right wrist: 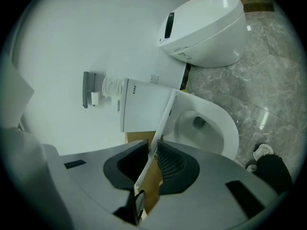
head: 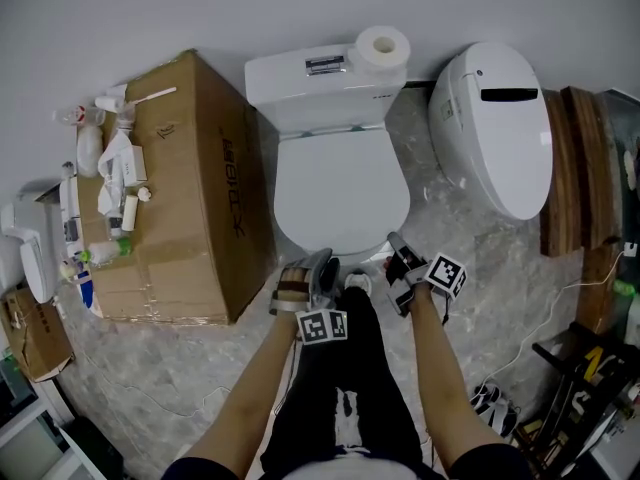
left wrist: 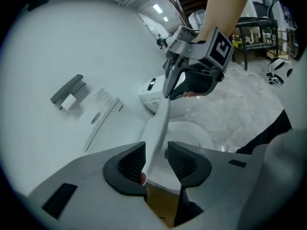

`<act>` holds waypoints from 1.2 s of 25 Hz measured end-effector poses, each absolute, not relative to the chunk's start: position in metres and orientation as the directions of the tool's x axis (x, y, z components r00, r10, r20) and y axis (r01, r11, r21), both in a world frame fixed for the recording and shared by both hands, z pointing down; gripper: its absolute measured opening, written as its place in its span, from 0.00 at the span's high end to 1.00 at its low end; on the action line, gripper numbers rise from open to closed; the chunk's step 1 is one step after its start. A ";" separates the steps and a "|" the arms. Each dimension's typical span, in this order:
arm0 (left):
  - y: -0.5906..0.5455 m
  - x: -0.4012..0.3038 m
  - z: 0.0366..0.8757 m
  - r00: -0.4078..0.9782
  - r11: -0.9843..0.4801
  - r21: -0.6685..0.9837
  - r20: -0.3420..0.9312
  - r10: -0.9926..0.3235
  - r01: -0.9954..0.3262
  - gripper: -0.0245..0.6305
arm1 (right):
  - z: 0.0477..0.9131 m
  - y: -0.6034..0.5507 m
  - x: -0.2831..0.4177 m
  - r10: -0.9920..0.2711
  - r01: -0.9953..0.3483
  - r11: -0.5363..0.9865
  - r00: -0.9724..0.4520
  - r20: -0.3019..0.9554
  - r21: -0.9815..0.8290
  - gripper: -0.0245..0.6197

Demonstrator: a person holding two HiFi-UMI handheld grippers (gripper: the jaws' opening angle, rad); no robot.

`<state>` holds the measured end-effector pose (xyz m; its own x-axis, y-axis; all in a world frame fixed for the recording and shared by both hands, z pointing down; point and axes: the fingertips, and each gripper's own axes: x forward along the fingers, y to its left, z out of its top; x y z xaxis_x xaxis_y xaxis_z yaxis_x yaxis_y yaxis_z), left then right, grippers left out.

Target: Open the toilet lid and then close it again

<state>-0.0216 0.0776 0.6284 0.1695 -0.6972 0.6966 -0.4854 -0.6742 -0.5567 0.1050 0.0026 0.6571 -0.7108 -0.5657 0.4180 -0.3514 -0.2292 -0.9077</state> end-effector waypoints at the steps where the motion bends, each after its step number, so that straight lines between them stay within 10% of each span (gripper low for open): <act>1: 0.076 -0.025 0.630 0.157 -0.671 -0.553 0.702 -0.694 -0.494 0.73 | 0.655 0.001 0.105 -0.569 -0.348 -0.230 -0.709 0.416 -0.909 0.89; 16: 0.046 -0.043 0.621 0.159 -0.655 -0.436 0.746 -0.646 -0.617 0.76 | 0.631 -0.013 0.096 -0.498 -0.478 -0.119 -0.730 0.468 -0.871 0.85; 20: 0.040 -0.047 0.615 0.165 -0.638 -0.398 0.751 -0.639 -0.660 0.70 | 0.608 -0.018 0.100 -0.469 -0.689 0.117 -0.673 0.572 -0.715 0.80; 23: 0.031 -0.047 0.604 0.153 -0.603 -0.449 0.705 -0.693 -0.660 0.77 | 0.588 -0.022 0.096 -0.514 -0.810 0.519 -0.550 0.658 -0.272 0.71; 26: 0.016 -0.050 0.591 0.147 -0.569 -0.468 0.672 -0.726 -0.676 0.79 | 0.586 -0.014 0.073 -0.586 -0.472 0.793 -0.414 0.697 0.386 0.65; 30: 0.006 -0.052 0.583 0.152 -0.566 -0.474 0.661 -0.735 -0.675 0.79 | 0.600 -0.021 0.042 -0.603 -0.153 0.787 -0.396 0.693 0.597 0.64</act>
<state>-0.0521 0.0063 0.5835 0.1518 -0.7347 0.6612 -0.6747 -0.5659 -0.4739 0.0419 -0.0209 0.6002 -0.3962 -0.6025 0.6928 -0.1532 0.7874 0.5972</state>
